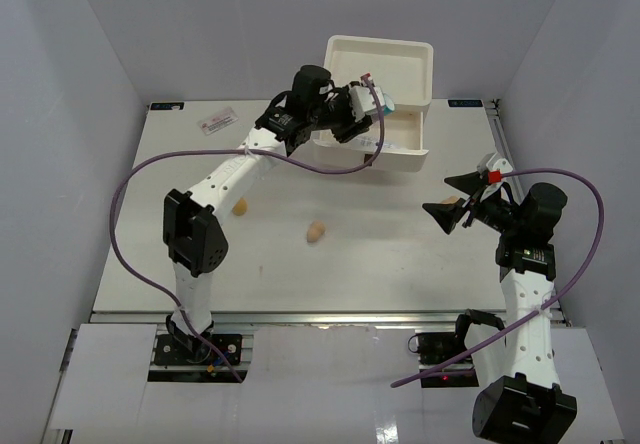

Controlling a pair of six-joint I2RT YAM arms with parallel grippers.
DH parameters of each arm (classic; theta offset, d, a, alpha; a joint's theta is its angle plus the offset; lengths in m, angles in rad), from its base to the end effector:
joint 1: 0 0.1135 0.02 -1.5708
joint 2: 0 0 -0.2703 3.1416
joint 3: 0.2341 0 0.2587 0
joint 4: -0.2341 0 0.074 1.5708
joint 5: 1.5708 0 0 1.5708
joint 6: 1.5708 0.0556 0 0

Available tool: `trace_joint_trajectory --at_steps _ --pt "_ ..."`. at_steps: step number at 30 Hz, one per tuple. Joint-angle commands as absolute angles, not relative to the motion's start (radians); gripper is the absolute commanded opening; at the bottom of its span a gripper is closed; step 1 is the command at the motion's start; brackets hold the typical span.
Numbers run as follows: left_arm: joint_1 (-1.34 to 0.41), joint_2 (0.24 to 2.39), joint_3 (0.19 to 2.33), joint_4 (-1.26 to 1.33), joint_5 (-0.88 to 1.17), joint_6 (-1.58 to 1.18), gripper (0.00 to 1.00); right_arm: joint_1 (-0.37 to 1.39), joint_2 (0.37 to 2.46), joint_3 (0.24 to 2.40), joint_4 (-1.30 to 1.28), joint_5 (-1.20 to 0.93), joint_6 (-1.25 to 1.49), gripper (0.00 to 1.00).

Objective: Organize the makeup

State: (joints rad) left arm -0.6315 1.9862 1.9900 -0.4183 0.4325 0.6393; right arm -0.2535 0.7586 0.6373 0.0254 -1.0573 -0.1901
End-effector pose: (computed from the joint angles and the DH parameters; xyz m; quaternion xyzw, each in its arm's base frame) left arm 0.3853 -0.3107 0.3716 0.5798 0.5887 -0.1776 0.5344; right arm 0.1881 0.0013 0.3189 -0.3187 0.6496 0.2365 0.6485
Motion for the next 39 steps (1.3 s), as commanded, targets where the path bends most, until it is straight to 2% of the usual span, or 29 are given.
trace_joint_trajectory --at_steps 1,2,6,8,12,18,25,29,32,34,39 --pt "-0.667 1.994 2.079 -0.35 0.36 0.692 0.33 -0.257 0.751 0.627 0.057 -1.066 -0.192 0.89" --pt "-0.672 2.003 2.081 -0.346 0.351 0.692 0.45 -0.258 0.752 0.627 0.057 -1.065 -0.193 0.89" --pt "-0.692 2.016 2.077 -0.342 0.317 0.693 0.77 -0.256 0.752 0.627 0.055 -1.065 -0.195 0.89" --pt "-0.697 2.014 2.07 -0.338 0.306 0.692 0.86 -0.256 0.752 0.627 0.055 -1.066 -0.196 0.9" --pt "-0.705 2.011 2.07 -0.326 0.282 0.673 0.98 -0.256 0.753 0.626 0.057 -1.075 -0.198 0.9" --pt "-0.709 1.979 2.075 -0.322 0.274 0.621 0.98 -0.258 0.755 0.623 0.055 -1.103 -0.212 0.9" --pt "-0.71 1.852 2.017 -0.316 0.315 0.458 0.98 -0.256 0.744 0.61 0.027 -1.247 -0.318 0.9" --pt "-0.709 1.67 1.792 -0.264 0.315 0.309 0.98 -0.256 0.724 0.599 -0.061 -1.353 -0.466 0.88" --pt "-0.702 1.532 1.637 -0.237 0.262 0.126 0.98 -0.255 0.724 0.594 -0.159 -1.424 -0.624 0.83" --pt "-0.68 1.415 1.557 -0.242 0.245 0.034 0.98 -0.251 0.735 0.614 -0.328 -1.433 -0.837 0.8" --pt "-0.619 1.146 1.178 -0.222 0.274 -0.203 0.98 -0.183 0.773 0.647 -0.577 -1.324 -1.138 0.71"
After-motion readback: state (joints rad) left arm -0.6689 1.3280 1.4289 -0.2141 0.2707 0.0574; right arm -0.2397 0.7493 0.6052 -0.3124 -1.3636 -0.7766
